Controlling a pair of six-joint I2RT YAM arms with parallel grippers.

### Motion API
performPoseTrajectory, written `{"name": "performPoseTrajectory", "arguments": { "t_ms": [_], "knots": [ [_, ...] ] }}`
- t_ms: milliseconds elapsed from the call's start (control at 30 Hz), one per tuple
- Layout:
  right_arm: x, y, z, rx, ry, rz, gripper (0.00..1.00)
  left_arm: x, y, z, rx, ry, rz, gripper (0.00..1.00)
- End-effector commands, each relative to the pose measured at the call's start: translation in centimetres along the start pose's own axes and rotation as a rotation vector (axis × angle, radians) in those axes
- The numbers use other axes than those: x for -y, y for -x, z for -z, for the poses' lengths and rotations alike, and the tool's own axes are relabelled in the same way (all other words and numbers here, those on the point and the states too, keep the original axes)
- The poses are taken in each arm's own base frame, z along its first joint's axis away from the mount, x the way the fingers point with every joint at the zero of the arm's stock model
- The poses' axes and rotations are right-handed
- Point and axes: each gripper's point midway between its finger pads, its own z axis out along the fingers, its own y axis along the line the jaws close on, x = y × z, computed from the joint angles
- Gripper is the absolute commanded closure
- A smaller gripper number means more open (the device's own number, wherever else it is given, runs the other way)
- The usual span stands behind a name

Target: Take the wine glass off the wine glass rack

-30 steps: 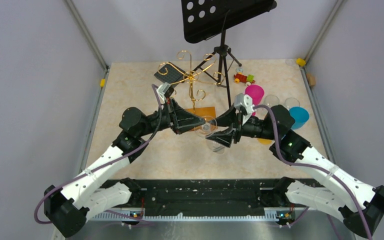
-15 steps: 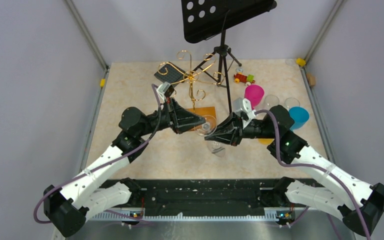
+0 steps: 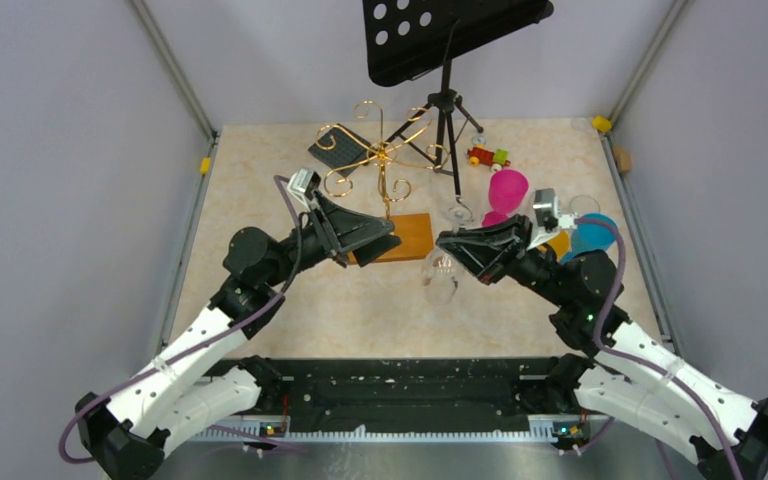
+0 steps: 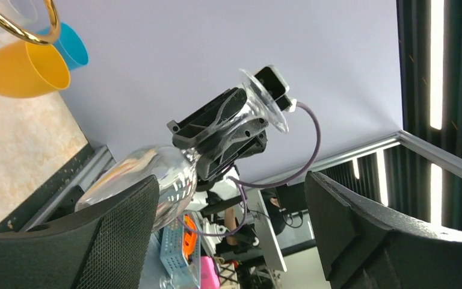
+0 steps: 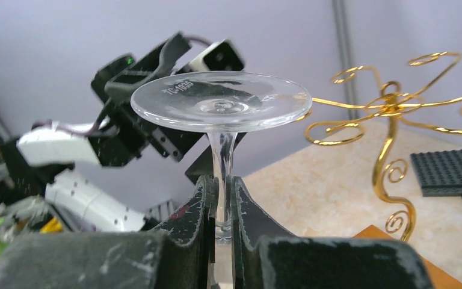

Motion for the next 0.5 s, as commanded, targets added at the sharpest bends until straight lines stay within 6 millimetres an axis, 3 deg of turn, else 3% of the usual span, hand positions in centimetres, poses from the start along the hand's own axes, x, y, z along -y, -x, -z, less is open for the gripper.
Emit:
{"name": "performPoseTrajectory", "arguments": {
  "t_ms": [0,200,467],
  "knots": [
    [0.0,7.8,1.6,0.330,-0.103,-0.052,1.00,0.1,0.9,0.3,0.072,0.007,-0.063,0.06],
    [-0.3,11.8,3.7,0.546,-0.121,-0.104,1.00,-0.7,-0.5,-0.8,-0.043,-0.006,0.005,0.06],
    [0.0,12.7,3.2,0.638,-0.090,-0.142,1.00,0.3,-2.0,-2.2,-0.129,-0.094,0.046,0.07]
  ]
}}
